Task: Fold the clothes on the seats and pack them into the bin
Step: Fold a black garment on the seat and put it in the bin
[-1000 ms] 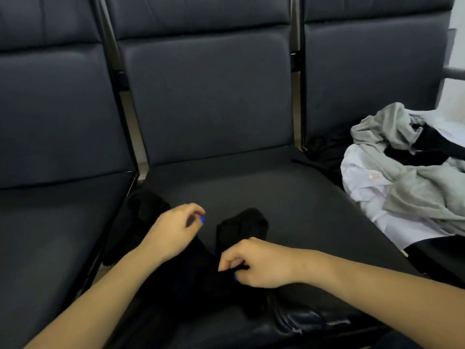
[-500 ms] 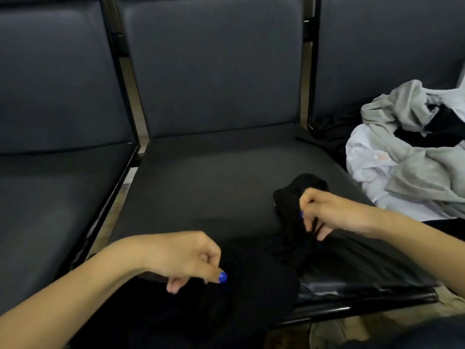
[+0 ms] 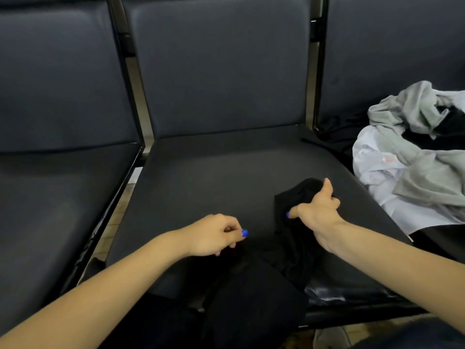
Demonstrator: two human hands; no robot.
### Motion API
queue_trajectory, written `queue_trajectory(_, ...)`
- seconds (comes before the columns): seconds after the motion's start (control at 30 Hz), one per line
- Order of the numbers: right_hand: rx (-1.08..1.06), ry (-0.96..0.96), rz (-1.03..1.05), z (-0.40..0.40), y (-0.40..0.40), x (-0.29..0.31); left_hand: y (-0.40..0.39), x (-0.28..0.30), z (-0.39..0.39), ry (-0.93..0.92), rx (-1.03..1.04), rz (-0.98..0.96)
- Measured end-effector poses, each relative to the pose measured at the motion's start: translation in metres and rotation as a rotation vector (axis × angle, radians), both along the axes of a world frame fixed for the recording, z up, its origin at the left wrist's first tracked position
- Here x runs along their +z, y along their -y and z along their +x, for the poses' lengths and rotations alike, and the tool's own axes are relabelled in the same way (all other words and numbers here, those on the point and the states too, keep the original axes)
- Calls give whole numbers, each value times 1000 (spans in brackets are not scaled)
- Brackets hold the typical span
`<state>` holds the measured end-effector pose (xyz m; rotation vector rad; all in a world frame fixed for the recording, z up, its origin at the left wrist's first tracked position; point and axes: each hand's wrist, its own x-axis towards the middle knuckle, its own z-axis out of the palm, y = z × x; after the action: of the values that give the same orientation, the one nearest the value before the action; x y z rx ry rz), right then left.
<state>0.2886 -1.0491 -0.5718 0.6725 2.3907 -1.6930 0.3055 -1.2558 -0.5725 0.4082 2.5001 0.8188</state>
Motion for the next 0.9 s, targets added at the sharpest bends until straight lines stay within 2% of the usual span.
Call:
queue_trajectory(0.13, -101, 40, -390, -16, -2, 2, -12, -8, -12, -26, 65, 42)
queue_trajectory(0.2, 51, 75, -346, -12, 1, 8, -15, -8, -15, -29, 101, 66)
queue_trajectory(0.27, 215, 25, -245, -8, 5, 16, -11, -6, -18, -154, 97, 72)
queue_trajectory(0.33, 321, -50, -261, -4, 9, 28, -4, -3, -21, -306, 49, 68)
queue_trajectory(0.37, 381, -88, -292, -2, 11, 34, -1, 0, -22, -321, 15, 88)
queue_trajectory(0.43, 480, -160, -340, 2, 12, 45, 0, 4, -22, -282, -59, 115)
queue_trajectory(0.5, 537, -214, -399, 6, 9, 53, -2, 7, -19, -161, -25, 215)
queue_trajectory(0.6, 566, -262, -455, 9, 2, 62, -9, 15, -14, -2, 118, 568)
queue_trajectory(0.73, 515, -315, -428, 9, -6, 68, -17, 32, -11, -61, 205, 784)
queue_trajectory(0.9, 464, -295, -430, 11, -6, 65, -20, 42, -8, -218, 191, 829)
